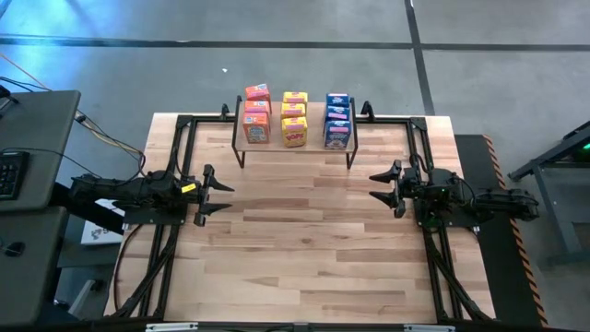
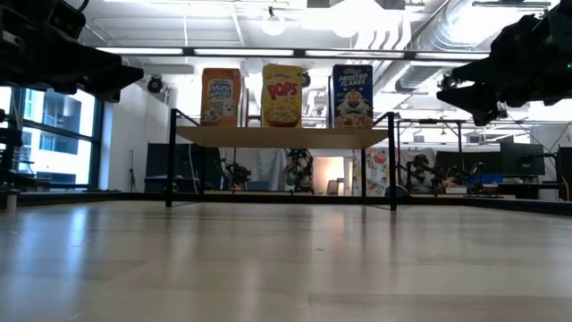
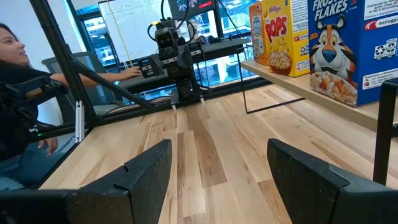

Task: Stack cereal on shelf
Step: Return to Home Position

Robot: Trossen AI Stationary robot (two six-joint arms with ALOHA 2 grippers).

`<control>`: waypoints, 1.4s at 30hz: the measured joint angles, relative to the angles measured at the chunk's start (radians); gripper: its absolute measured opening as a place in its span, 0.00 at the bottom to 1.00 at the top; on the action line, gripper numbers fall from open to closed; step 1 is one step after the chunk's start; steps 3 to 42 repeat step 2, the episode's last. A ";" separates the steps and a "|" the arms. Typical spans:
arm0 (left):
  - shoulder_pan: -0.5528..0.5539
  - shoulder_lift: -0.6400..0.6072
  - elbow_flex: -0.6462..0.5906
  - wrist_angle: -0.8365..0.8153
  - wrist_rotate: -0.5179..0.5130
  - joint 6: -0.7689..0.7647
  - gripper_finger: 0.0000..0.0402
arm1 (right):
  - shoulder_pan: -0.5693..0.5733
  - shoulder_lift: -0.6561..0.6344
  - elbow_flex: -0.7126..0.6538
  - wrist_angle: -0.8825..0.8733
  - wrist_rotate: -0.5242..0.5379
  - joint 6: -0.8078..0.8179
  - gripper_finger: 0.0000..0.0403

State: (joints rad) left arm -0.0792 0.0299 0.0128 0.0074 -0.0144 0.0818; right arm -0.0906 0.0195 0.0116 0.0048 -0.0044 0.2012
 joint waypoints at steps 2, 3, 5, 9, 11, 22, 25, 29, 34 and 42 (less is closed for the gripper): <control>0.000 0.000 0.000 0.000 0.000 0.000 0.52 | 0.000 0.000 0.000 0.000 0.000 0.000 0.64; 0.000 0.000 0.000 0.000 0.000 0.000 0.52 | 0.000 0.000 0.000 0.000 0.000 0.000 0.64; 0.000 0.000 0.000 0.000 0.000 0.000 0.52 | 0.000 0.000 0.000 0.000 0.000 0.000 0.64; 0.000 0.000 0.000 0.000 0.000 0.000 0.52 | 0.000 0.000 0.000 0.000 0.000 0.000 0.64; 0.000 0.000 0.000 0.000 0.000 0.000 0.52 | 0.000 0.000 0.000 0.000 0.000 0.000 0.64; 0.000 0.000 0.000 0.000 0.000 0.000 0.52 | 0.000 0.000 0.000 0.000 0.000 0.000 0.64; 0.000 0.000 0.000 0.000 0.000 0.000 0.52 | 0.000 0.000 0.000 0.000 0.000 0.000 0.64; 0.000 0.000 0.000 0.000 0.000 0.000 0.52 | 0.000 0.000 0.000 0.000 0.000 0.000 0.64; 0.000 0.000 0.000 0.000 0.000 0.000 0.52 | 0.000 0.000 0.000 0.000 0.000 0.000 0.64; 0.000 0.000 0.000 0.000 0.000 0.000 0.52 | 0.000 0.000 0.000 0.000 0.000 0.000 0.64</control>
